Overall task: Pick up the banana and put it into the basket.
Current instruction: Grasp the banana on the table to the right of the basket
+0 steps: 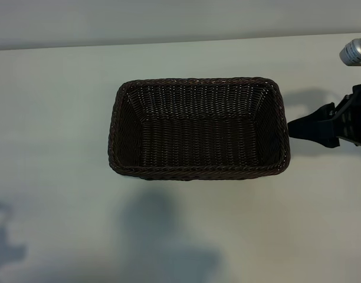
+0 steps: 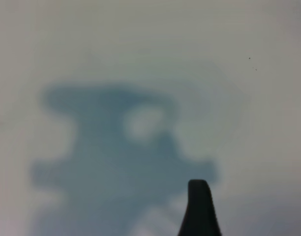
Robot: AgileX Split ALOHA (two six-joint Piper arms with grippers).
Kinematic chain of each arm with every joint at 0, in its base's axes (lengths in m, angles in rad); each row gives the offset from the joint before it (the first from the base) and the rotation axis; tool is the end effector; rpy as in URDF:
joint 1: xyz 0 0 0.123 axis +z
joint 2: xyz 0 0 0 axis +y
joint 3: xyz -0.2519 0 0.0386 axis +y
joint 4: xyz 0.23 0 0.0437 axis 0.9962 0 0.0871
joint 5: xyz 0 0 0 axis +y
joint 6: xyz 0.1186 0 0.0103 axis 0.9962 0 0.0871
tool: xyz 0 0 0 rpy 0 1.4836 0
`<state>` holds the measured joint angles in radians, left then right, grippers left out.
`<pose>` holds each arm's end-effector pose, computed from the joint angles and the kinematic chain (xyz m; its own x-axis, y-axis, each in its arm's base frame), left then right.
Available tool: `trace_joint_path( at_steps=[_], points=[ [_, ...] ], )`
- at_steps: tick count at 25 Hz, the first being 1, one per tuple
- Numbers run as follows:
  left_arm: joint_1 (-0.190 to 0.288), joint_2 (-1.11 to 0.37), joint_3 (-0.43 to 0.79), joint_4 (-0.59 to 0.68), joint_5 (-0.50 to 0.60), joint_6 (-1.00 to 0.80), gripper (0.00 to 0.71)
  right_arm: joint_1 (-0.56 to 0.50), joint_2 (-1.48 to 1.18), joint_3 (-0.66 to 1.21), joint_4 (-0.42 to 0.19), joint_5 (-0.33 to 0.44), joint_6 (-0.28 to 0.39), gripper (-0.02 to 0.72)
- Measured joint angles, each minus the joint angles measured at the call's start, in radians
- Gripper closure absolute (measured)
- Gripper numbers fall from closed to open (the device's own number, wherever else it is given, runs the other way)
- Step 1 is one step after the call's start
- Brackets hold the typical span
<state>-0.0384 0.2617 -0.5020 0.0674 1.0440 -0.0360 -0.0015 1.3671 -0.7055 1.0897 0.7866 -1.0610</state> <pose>0.0695 0.0043 0.2446 -0.6555 0.0231 -0.7548 -0.0069 0.9993 0.0366 0.2446 0.0744 0.1923 -0.7973 -0.0972 -0.5958 -0.4376 0.7730 0.4594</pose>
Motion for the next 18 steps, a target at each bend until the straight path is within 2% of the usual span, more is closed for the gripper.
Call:
trace_joint_path(
  at_steps=[6,8,10,13,18],
  points=[
    [0.008,-0.206,0.000,0.000,0.000,-0.001,0.152,0.000,0.000,-0.021,-0.027,0.002,0.088,0.122],
    [0.008,-0.263,0.000,0.000,0.004,-0.001,0.152,0.000,0.000,-0.048,-0.068,0.002,0.105,0.122],
    [0.008,-0.269,0.001,0.000,0.003,-0.001,0.152,0.000,0.004,-0.088,-0.136,0.009,0.161,0.122],
    [0.008,-0.269,0.002,0.000,0.002,-0.001,0.152,0.000,0.029,-0.162,-0.297,-0.029,0.320,0.122],
    [0.008,-0.269,0.003,-0.001,0.002,-0.002,0.152,0.000,0.135,-0.302,-0.667,-0.045,0.611,0.122]
  ],
)
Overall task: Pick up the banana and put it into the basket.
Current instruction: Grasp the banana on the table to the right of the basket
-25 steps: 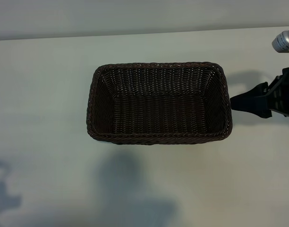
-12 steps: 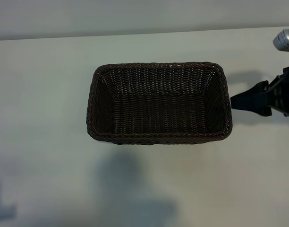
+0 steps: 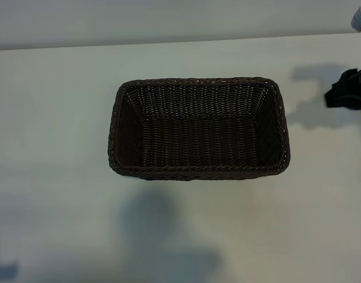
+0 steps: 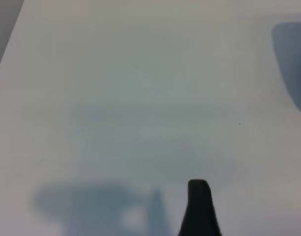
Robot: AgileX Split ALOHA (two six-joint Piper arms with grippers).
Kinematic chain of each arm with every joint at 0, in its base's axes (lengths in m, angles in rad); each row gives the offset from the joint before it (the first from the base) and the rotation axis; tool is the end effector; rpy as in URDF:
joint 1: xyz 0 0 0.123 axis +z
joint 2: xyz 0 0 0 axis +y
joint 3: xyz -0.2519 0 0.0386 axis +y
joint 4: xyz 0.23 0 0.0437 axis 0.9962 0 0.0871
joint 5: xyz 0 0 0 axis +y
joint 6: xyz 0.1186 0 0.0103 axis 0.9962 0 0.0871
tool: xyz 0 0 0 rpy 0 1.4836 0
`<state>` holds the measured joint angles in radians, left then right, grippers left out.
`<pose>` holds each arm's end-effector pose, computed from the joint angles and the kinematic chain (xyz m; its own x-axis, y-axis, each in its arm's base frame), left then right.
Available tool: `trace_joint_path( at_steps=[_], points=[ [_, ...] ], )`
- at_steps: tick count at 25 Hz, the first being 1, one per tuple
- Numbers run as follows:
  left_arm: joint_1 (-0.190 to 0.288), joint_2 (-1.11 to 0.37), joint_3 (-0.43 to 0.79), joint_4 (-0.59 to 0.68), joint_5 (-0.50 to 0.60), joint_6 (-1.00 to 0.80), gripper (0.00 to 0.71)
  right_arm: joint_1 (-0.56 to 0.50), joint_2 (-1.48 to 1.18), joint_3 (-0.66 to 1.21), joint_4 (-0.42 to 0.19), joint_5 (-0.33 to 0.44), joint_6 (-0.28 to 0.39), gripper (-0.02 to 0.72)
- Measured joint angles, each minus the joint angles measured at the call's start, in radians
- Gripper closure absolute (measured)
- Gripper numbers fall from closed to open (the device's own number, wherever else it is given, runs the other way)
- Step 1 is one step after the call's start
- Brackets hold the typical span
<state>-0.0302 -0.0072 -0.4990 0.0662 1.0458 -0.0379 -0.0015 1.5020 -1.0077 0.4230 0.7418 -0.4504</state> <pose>0.0349 0.0058 0.2576 -0.4360 0.0085 -0.8999 -0.0234 0.9995 0.0208 0.2959 0.0326 0.2042 -0.8691 -0.1232 -0.4790 -0.2382 0.9530 0.1871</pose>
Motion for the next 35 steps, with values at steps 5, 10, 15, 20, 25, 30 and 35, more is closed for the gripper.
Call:
trace_joint_path(
  at_steps=[5,10,15,20,25,30,35],
  points=[
    [0.000,0.000,0.000,0.000,0.000,0.000,0.152,0.000,0.110,-0.108,-0.313,0.020,0.239,0.122],
    [0.000,0.000,0.000,0.000,0.000,-0.001,0.152,-0.014,0.180,-0.150,-0.437,0.034,0.328,0.122],
    [0.000,0.000,0.000,0.000,0.000,-0.002,0.152,-0.098,0.235,-0.156,-0.439,0.032,0.331,0.122],
    [0.000,0.000,0.000,0.000,0.000,-0.002,0.152,-0.157,0.281,-0.156,-0.398,0.034,0.278,0.122],
    [0.000,0.000,0.000,0.000,0.000,-0.002,0.152,-0.155,0.321,-0.157,-0.368,0.034,0.246,0.122],
    [0.000,0.000,0.000,0.000,0.000,-0.002,0.152,-0.155,0.370,-0.157,-0.384,0.021,0.247,0.122],
    [0.000,0.000,0.000,0.000,0.000,-0.002,0.152,-0.155,0.428,-0.157,-0.392,-0.007,0.263,0.122]
  ],
)
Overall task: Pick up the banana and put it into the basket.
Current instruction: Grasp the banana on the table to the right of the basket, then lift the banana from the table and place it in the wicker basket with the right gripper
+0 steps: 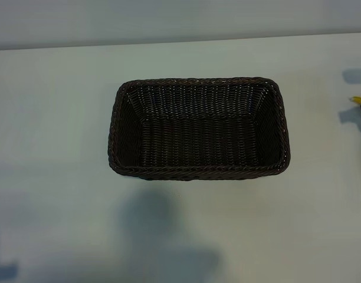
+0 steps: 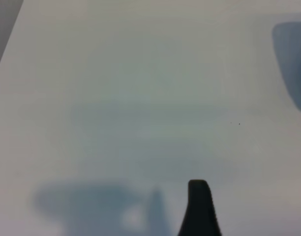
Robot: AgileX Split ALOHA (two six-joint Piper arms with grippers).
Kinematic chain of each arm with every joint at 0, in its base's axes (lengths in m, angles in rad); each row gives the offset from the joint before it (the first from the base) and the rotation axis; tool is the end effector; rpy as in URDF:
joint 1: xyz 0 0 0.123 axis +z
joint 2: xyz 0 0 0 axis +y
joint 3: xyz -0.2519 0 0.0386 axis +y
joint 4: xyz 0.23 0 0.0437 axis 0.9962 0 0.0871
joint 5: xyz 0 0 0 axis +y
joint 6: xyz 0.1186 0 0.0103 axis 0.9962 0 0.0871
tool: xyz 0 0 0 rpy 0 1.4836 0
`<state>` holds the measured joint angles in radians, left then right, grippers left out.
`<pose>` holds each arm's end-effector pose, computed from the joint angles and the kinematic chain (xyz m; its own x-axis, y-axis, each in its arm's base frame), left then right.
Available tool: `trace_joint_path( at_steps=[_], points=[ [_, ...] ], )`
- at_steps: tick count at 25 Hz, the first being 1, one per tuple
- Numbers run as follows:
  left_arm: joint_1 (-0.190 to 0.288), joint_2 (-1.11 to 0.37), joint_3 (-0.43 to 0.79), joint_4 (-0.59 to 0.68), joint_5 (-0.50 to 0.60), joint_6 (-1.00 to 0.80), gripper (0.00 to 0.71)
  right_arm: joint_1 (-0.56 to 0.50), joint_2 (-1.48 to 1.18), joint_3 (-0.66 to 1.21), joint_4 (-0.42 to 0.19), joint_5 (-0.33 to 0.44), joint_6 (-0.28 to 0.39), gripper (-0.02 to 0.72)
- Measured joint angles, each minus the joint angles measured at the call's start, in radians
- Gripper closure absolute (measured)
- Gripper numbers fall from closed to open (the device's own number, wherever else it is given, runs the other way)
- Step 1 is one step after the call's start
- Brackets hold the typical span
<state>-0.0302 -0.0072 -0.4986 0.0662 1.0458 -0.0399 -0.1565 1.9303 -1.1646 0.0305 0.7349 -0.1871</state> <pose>0.0349 0.0058 0.2575 -0.4363 0.0065 -0.8998 -0.0242 0.9995 0.0190 0.3357 -0.0505 0.0998 -0.9874 -0.0099 -0.1582 -0.0091 0.9999 -0.0058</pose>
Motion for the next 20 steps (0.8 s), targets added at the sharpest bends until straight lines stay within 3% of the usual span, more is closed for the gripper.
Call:
trace_joint_path(
  at_steps=[5,10,20],
  points=[
    [0.000,0.000,0.000,0.000,0.000,0.000,0.152,0.000,0.031,0.000,0.002,-0.001,0.008,0.144],
    [0.000,0.000,0.000,0.000,0.000,0.000,0.152,0.000,0.031,0.000,0.002,-0.001,0.020,0.276],
    [0.000,0.000,0.000,0.000,0.000,0.000,0.152,0.000,0.031,0.000,-0.008,0.001,0.023,0.276]
  ],
)
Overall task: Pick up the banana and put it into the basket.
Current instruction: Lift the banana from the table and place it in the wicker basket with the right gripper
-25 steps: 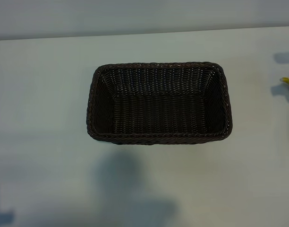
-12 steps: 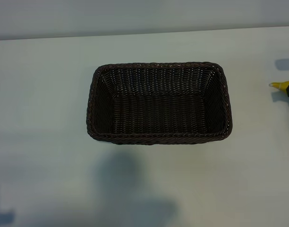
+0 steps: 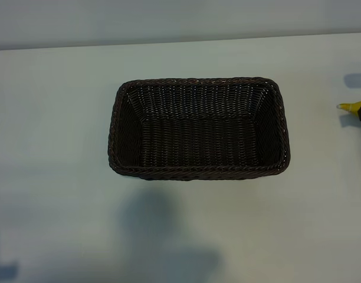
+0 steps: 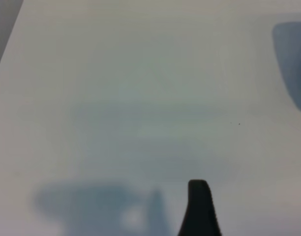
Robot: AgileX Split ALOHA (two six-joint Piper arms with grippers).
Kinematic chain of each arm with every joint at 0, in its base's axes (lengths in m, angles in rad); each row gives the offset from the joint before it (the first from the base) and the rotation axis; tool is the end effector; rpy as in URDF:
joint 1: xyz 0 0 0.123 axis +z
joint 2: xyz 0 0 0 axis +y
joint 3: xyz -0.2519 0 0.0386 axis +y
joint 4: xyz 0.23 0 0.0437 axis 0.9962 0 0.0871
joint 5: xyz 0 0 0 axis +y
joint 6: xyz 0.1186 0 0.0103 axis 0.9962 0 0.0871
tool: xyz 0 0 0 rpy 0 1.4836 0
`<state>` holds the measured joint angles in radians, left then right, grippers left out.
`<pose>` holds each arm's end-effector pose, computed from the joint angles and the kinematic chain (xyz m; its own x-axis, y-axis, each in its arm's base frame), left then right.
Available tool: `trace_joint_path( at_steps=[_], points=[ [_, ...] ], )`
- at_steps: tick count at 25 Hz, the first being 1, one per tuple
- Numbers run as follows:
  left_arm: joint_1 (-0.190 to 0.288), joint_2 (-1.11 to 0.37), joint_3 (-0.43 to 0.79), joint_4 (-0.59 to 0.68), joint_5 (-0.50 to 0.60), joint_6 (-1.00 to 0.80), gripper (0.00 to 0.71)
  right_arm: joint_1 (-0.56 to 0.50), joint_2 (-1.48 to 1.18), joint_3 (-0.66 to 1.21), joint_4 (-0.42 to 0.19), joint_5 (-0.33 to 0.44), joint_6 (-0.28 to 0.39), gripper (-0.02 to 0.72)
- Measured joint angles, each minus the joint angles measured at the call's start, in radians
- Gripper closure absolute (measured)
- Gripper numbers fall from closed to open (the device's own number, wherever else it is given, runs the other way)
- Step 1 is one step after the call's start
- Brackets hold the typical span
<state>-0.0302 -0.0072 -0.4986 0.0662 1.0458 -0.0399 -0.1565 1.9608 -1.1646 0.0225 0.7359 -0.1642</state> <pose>0.0349 0.0058 0.2575 -0.4363 0.0065 -0.8998 -0.0242 0.9995 0.0190 0.3346 -0.0510 0.0894 -0.9919 0.0077 -0.1265 0.0083 1.0000 -0.0037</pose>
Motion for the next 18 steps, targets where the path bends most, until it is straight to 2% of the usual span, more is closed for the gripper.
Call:
trace_joint_path(
  at_steps=[5,8,15,18],
  points=[
    [0.000,0.000,0.000,0.000,0.000,0.002,0.152,0.000,-0.066,0.000,0.000,0.027,0.000,0.276],
    [0.000,0.000,0.000,0.000,0.000,0.001,0.152,0.001,-0.146,0.000,0.003,0.073,0.001,0.276],
    [0.000,0.000,0.000,0.000,0.000,0.001,0.152,0.071,-0.257,-0.115,0.002,0.260,-0.026,0.276],
    [0.000,0.000,0.000,0.000,0.000,0.001,0.152,0.145,-0.257,-0.180,0.003,0.295,-0.042,0.276]
  ],
)
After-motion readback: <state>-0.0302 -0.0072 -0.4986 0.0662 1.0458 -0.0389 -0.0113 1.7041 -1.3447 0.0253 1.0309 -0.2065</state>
